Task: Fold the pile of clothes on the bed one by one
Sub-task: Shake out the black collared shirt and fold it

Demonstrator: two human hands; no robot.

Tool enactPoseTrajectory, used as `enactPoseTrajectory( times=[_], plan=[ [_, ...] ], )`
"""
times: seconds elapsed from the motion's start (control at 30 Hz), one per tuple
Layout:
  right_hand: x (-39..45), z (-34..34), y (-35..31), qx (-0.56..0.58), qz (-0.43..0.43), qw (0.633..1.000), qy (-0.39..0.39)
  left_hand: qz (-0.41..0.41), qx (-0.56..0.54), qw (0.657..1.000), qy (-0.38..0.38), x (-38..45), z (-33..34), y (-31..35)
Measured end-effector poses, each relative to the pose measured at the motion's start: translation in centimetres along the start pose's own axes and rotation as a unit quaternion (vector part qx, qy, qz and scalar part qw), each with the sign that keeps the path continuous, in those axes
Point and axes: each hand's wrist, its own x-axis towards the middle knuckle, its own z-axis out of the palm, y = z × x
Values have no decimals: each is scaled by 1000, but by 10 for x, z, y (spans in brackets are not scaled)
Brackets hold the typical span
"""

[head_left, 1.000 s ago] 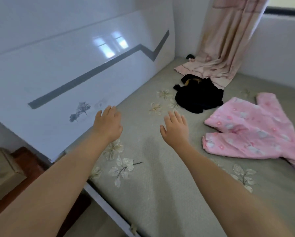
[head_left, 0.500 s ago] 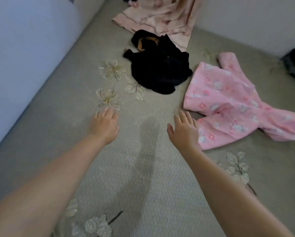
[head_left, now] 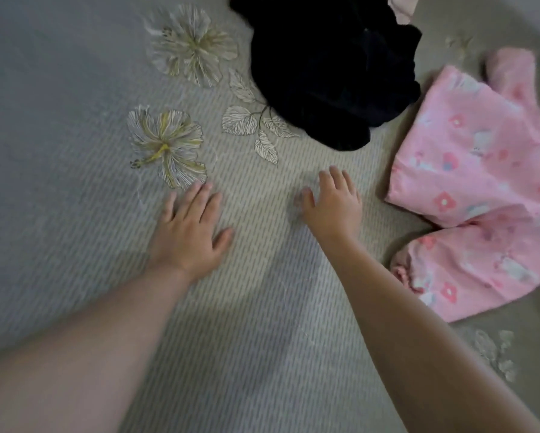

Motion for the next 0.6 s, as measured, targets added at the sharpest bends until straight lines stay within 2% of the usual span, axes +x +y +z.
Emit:
enactPoseTrajectory(
  times=[0.1, 0.27, 0.4, 0.5, 0.6],
  plan=[
    [41, 4, -11, 28, 0, 1000, 9, -4, -3, 1000, -15, 3, -4, 0],
    [96, 3, -15, 28, 22, 997, 69, -9, -29, 999, -35, 5, -11, 3],
    [128, 3, -9, 24, 38, 998, 52, 0, -16, 1000, -17, 6, -11, 3],
    [132, -1, -2, 18, 14, 997, 75, -2, -1, 1000, -15, 6, -10, 3],
    [95, 4, 6, 53, 14, 996, 74, -1, 2, 1000, -15, 7, -8, 3]
  ],
)
